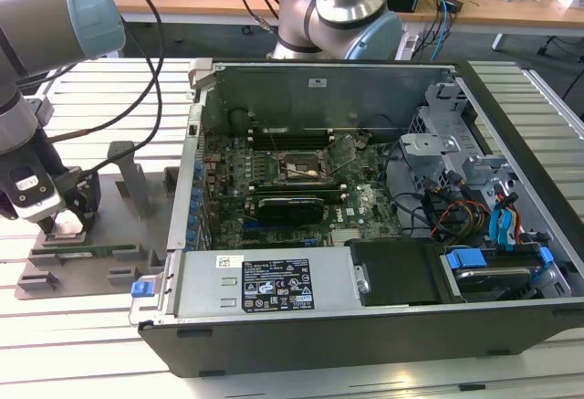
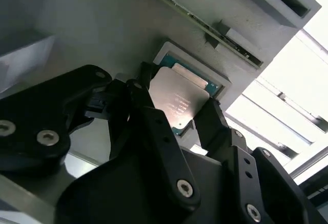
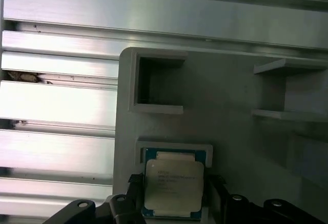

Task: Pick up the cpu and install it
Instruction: 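Pick up the cpu and move it towards the insertion slot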

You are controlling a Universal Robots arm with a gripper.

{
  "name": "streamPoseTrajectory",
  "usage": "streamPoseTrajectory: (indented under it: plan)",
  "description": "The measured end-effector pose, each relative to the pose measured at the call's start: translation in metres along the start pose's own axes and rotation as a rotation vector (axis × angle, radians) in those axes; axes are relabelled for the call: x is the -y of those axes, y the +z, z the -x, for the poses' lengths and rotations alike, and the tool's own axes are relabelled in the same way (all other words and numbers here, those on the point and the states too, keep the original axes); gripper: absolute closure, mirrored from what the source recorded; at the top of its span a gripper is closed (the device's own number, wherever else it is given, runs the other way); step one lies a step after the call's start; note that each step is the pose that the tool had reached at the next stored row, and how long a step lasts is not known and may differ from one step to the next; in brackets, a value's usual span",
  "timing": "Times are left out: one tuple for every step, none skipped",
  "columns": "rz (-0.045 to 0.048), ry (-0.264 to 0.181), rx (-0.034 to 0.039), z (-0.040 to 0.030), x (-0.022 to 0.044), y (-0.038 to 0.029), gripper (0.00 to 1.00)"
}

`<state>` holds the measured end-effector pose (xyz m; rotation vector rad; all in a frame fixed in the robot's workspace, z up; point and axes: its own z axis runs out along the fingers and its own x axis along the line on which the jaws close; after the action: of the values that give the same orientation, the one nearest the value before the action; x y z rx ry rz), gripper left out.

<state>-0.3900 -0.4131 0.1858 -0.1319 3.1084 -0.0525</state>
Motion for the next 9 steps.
streamPoseTrajectory:
  plan:
    - [0.0001, 0.0, 0.0006, 0.0001, 0.0001, 0.0003, 0.4]
    - [0.0016, -0.001, 0.0033, 0.0007, 0.0001, 0.0019, 0.4]
    - [0.0007, -0.001, 0.0013, 0.0004, 0.0002, 0.0007, 0.4]
    - [0.0002, 0.0, 0.0003, 0.0001, 0.0001, 0.0002, 0.4]
    - [0.0003, 0.0, 0.0004, 0.0001, 0.0001, 0.0003, 0.4]
    - [0.0003, 0.0, 0.0004, 0.0001, 0.0001, 0.0003, 0.4]
    - [0.0003, 0.0, 0.0006, 0.0001, 0.0001, 0.0004, 0.4]
    - [0.0003, 0.0, 0.0004, 0.0001, 0.0001, 0.0003, 0.4]
    - [0.0003, 0.0, 0.0004, 0.0, 0.0001, 0.0003, 0.4]
